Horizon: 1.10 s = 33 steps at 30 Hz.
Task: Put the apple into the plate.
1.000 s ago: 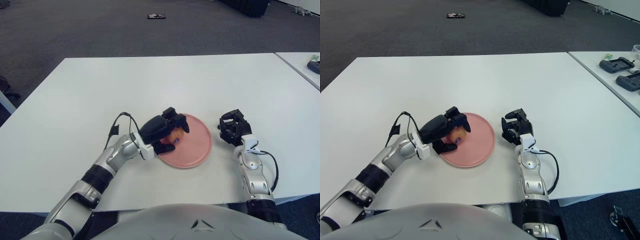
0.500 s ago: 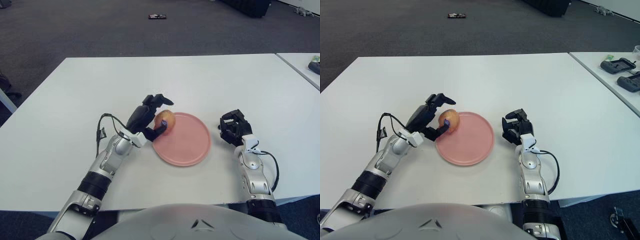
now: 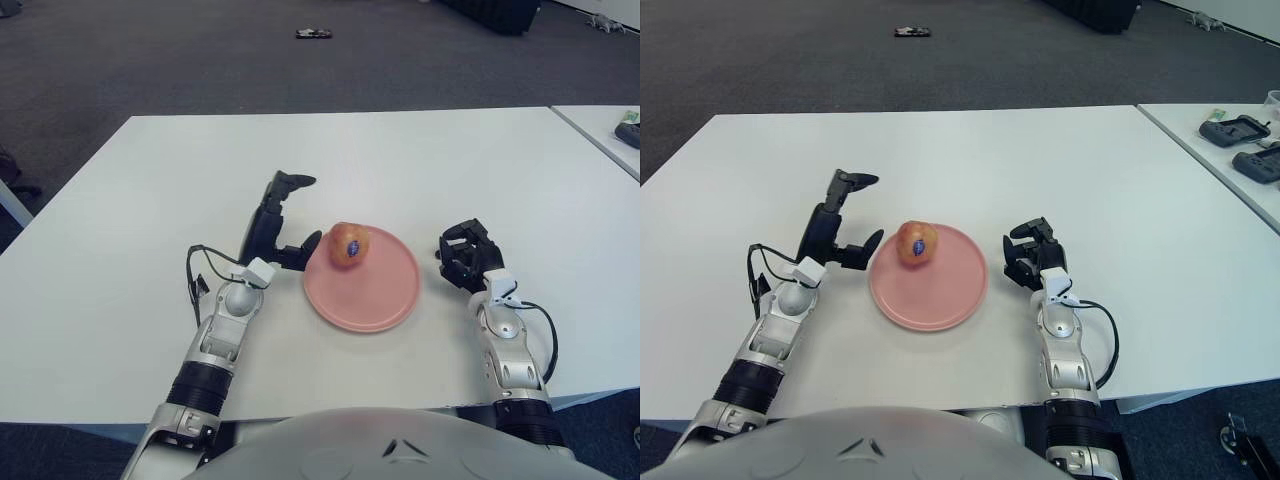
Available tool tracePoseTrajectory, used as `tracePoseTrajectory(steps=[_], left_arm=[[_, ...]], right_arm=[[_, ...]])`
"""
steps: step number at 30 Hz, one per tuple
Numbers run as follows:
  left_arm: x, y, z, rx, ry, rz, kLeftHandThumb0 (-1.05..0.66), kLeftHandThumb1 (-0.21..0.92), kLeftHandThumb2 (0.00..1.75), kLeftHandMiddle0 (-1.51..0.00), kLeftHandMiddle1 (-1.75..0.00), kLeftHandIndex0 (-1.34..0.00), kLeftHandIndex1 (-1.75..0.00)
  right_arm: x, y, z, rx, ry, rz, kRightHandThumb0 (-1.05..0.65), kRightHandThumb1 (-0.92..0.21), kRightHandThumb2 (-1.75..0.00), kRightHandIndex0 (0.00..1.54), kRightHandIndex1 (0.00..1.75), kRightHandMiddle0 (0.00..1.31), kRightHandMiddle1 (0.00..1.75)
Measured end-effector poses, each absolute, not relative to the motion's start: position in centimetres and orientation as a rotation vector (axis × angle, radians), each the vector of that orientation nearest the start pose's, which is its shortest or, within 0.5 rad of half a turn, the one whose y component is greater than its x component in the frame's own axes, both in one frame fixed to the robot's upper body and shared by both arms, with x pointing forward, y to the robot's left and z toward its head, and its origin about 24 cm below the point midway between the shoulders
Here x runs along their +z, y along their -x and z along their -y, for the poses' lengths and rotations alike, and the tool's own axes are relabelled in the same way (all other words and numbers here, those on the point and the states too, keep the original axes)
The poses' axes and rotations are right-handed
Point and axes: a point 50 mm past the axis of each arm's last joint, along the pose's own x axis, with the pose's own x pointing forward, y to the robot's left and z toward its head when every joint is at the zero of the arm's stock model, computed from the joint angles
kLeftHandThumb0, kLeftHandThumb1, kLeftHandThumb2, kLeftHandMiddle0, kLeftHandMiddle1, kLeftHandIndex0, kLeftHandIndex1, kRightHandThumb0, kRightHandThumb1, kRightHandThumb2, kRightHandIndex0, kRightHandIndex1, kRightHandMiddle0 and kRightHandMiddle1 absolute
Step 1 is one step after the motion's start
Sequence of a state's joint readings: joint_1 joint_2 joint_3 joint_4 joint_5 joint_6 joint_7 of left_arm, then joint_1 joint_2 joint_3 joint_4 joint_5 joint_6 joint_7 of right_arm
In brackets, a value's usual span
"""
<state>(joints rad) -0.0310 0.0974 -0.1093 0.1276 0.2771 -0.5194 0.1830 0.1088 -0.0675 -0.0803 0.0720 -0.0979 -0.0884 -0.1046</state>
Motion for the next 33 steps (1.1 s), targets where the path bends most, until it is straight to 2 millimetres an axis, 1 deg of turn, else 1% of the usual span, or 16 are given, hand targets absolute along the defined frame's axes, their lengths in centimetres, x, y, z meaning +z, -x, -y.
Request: tracePoseTrajectory(steps=[4,9,18,20,22,25,26,27,28,29,31,32,33], left_arm=[[6.9,-24.8,-13.8,0.024,-0.257,0.462,-0.75,0.37,1.07,0.00,-0.85,0.00,-1.21],[7.1,-24.7,-13.9,0.047,-0.217,0.477,-0.76,0.41,1.05,0.00,-0.82,0.00,-1.21],[7.0,-24.6,-13.9,0.060,-0.176,0.474,-0.69,0.44,1.06,0.00,-0.80,0.00,-1.20],[7.0,-24.5,-14.0,0.065,-0.174,0.473,-0.58,0.43,1.13,0.00,-0.83,0.00,-1.22],[6.9,-24.5,-14.1,0.082,-0.168,0.478,-0.52,0.44,1.16,0.00,-0.86,0.00,-1.24],[6.9,-24.5,-14.4,0.132,-0.146,0.481,-0.50,0.48,1.19,0.00,-0.90,0.00,-1.29],[6.8,-24.5,-14.5,0.151,-0.137,0.479,-0.51,0.51,1.18,0.00,-0.99,0.00,-1.38],[6.7,-24.5,-14.5,0.172,-0.125,0.477,-0.52,0.53,1.18,0.00,-1.02,0.00,-1.41],[6.6,-24.4,-14.6,0.199,-0.110,0.472,-0.46,0.65,0.98,0.00,-1.12,-0.08,-1.53],[6.5,-24.4,-14.7,0.230,-0.089,0.466,-0.42,0.74,0.82,0.00,-1.18,-0.12,-1.61],[6.3,-24.4,-14.8,0.289,-0.051,0.451,-0.39,0.80,0.72,-0.03,-1.28,-0.17,-1.68],[6.2,-24.4,-15.0,0.321,-0.029,0.438,-0.38,0.80,0.71,-0.06,-1.37,-0.21,-1.70],[6.0,-24.4,-15.0,0.354,-0.004,0.422,-0.38,0.79,0.72,-0.08,-1.40,-0.22,-1.71]], right_arm=[[1.1,-22.6,19.3,-0.196,0.174,-0.082,-0.37,-0.73,-0.80,0.49,1.40,0.30,1.75],[1.1,-22.6,19.3,-0.196,0.174,-0.081,-0.37,-0.73,-0.80,0.49,1.40,0.31,1.75],[1.1,-22.6,19.3,-0.189,0.171,-0.079,-0.38,-0.69,-0.85,0.49,1.39,0.33,1.75],[1.1,-22.6,19.3,-0.188,0.169,-0.079,-0.38,-0.68,-0.86,0.49,1.39,0.33,1.75],[1.1,-22.6,19.3,-0.188,0.166,-0.079,-0.38,-0.68,-0.87,0.49,1.39,0.34,1.75],[1.1,-22.6,19.3,-0.188,0.167,-0.079,-0.38,-0.67,-0.87,0.49,1.39,0.34,1.75],[1.1,-22.6,19.3,-0.189,0.167,-0.079,-0.38,-0.67,-0.87,0.50,1.39,0.34,1.75],[1.1,-22.6,19.3,-0.189,0.167,-0.079,-0.38,-0.68,-0.87,0.50,1.39,0.34,1.75],[1.1,-22.6,19.3,-0.190,0.168,-0.079,-0.38,-0.68,-0.86,0.49,1.40,0.33,1.75],[1.1,-22.6,19.3,-0.190,0.169,-0.079,-0.38,-0.69,-0.85,0.49,1.40,0.33,1.75],[1.1,-22.6,19.3,-0.189,0.172,-0.079,-0.38,-0.69,-0.84,0.49,1.40,0.33,1.75],[1.1,-22.6,19.3,-0.189,0.173,-0.080,-0.38,-0.70,-0.84,0.49,1.40,0.32,1.75],[1.1,-22.6,19.3,-0.190,0.174,-0.080,-0.38,-0.70,-0.84,0.49,1.40,0.32,1.75]])
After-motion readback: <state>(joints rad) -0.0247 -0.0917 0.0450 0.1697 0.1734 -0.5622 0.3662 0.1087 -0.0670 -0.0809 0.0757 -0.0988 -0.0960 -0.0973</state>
